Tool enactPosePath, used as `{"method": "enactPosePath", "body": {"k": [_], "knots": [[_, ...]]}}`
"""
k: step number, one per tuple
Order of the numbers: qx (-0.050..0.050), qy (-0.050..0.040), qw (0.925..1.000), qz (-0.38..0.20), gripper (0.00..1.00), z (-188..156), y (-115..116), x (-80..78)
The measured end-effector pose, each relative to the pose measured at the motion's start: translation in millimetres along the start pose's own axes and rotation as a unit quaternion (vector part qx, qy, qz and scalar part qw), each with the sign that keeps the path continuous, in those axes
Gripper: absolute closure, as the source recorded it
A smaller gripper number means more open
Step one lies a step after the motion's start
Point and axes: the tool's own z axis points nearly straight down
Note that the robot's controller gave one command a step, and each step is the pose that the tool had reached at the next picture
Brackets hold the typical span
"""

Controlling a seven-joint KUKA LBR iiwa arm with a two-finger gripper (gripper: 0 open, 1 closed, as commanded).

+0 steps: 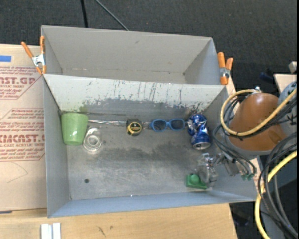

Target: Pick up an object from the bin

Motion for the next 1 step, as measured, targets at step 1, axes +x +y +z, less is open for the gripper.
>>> {"method": "enactPosePath", "body": {"k": [1], "knots": [[0.000,-0.0020,1.0000,0.000,0.00,-0.1,0.7,-1.1]]}}
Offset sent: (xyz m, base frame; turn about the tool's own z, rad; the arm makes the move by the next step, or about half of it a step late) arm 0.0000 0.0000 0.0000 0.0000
